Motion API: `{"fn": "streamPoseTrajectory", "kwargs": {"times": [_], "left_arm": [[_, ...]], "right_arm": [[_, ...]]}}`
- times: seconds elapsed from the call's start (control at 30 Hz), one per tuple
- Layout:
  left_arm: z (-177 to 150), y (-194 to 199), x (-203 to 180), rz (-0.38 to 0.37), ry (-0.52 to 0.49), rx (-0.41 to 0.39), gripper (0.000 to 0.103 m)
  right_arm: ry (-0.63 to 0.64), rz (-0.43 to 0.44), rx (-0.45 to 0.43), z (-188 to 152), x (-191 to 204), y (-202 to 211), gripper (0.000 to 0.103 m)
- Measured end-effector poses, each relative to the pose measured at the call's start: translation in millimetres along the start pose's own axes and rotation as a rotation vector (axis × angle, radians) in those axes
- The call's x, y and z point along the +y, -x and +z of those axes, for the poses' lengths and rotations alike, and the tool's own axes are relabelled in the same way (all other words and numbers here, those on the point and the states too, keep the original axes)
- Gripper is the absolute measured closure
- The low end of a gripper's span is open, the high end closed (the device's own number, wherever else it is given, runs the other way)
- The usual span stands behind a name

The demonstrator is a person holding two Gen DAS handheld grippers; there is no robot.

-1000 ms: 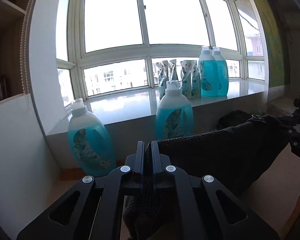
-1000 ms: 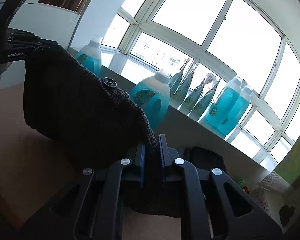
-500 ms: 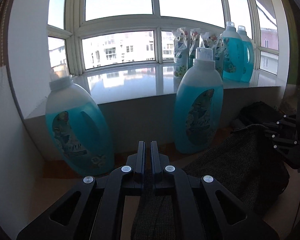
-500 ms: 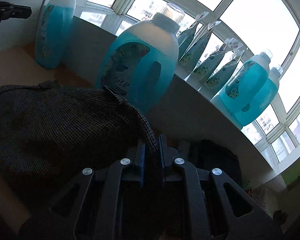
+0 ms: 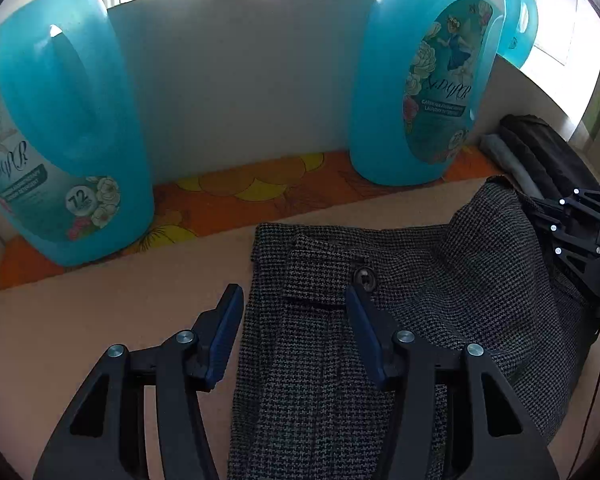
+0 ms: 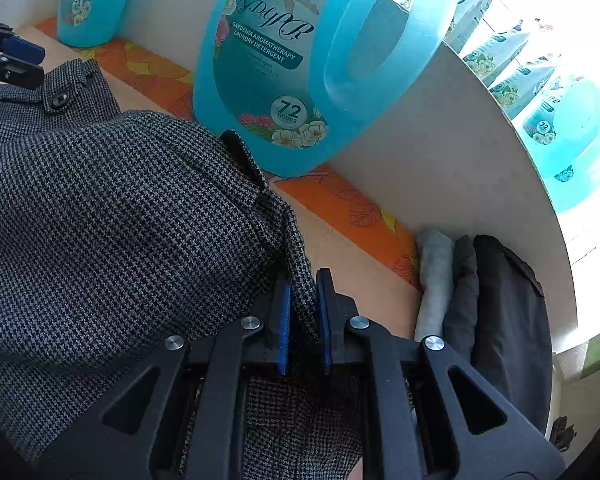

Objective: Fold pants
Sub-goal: 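Lay the hem onto the waistband and open both grippers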

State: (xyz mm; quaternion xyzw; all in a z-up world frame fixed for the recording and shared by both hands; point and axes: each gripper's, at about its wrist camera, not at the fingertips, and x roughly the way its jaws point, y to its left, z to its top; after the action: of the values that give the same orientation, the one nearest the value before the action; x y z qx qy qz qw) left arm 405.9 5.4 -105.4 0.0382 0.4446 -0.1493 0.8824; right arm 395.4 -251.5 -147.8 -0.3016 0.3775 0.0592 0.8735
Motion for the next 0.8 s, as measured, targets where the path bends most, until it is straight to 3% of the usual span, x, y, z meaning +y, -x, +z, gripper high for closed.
{"fn": "streamPoseTrajectory", "kwargs": {"times": [0.1, 0.17, 0.2, 0.27, 0.47, 0.57, 0.67, 0.8], "left_arm": [[-2, -9, -12, 0.042, -0.052, -0.006, 0.051], [-7, -11, -20, 0.044, -0.083, -0.016, 0.074], [-10, -9, -25, 0.062, -0.098, -0.027, 0.076], [-12, -6, -30, 0.113, -0.127, -0.054, 0.094], [-9, 36, -14, 0.131, -0.101, -0.168, 0.097], [1, 50, 0, 0.138, -0.041, -0.211, 0.097], [18, 44, 14, 0.120, 0.007, -0.235, 0.097], [30, 19, 6, 0.196, -0.033, -0.197, 0.097]], "right_arm": [[-0.004, 0.001, 0.003, -3, -3, 0, 0.091], [-0.010, 0.001, 0.003, -4, -3, 1, 0.091], [-0.015, 0.000, 0.002, -5, -3, 2, 0.091], [-0.021, -0.002, -0.002, -5, -3, 5, 0.091], [-0.048, 0.012, -0.041, -3, -13, 28, 0.091], [-0.051, -0.011, -0.062, 2, -19, 35, 0.091], [-0.062, -0.034, -0.079, 12, -27, 32, 0.091], [-0.053, -0.076, -0.044, 26, -22, 9, 0.091]]}}
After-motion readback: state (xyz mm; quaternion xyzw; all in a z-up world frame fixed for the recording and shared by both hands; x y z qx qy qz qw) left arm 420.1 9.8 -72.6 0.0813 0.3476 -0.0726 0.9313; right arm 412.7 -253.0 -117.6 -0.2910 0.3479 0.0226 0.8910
